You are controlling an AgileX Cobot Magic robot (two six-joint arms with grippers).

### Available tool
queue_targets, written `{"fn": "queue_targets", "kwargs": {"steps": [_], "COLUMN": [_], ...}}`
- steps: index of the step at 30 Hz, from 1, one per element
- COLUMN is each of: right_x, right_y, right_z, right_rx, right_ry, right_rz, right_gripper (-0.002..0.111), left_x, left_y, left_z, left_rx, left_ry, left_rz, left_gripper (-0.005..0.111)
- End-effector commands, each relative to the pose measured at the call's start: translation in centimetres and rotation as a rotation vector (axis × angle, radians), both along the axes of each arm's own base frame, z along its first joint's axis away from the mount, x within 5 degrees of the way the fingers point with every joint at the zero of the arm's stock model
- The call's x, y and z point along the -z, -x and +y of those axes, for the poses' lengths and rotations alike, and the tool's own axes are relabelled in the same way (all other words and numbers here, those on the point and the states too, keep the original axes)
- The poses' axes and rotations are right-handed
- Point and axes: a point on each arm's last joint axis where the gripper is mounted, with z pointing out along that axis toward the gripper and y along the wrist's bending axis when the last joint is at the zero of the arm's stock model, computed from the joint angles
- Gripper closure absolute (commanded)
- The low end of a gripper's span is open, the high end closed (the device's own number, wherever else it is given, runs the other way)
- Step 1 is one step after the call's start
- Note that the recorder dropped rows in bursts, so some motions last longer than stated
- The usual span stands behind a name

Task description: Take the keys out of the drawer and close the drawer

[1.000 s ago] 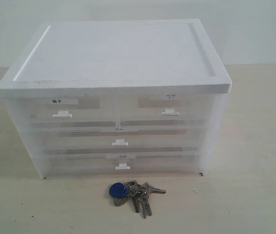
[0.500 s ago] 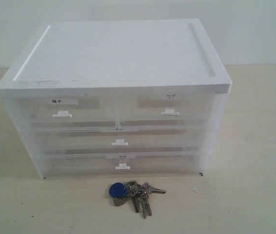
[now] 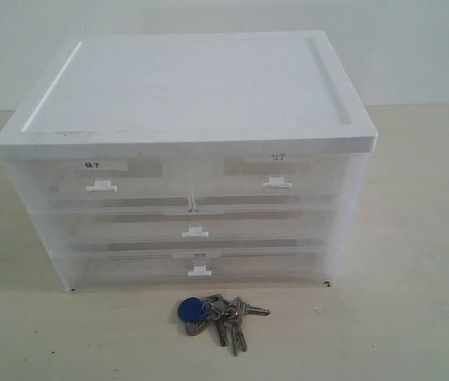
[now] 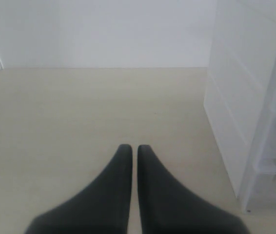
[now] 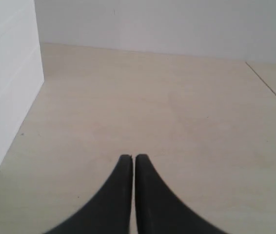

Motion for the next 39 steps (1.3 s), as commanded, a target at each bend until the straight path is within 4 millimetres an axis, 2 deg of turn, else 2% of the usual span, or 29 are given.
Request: {"fn": "queue_targets", "kwargs": {"steps": [1,39], "right_x": [-0.02,-0.02], "right_y": [0.04,0.04], "right_z": [-0.04,-0.03], "right_rx": [0.012,0.018], "right_ry": [-0.029,-0.053], "right_rz": [-0.003,-0.004], "right_gripper": [0.108,0.108], "left_x": [0.11,0.13], "left_y": [0.01,0.01], "left_z": [0.01,0.01], "left_rx": [-0.003,-0.003], "left_ry": [0.001,0.002], "left_rz": [0.002,0.003], "left_gripper": [0.102,0.102]}}
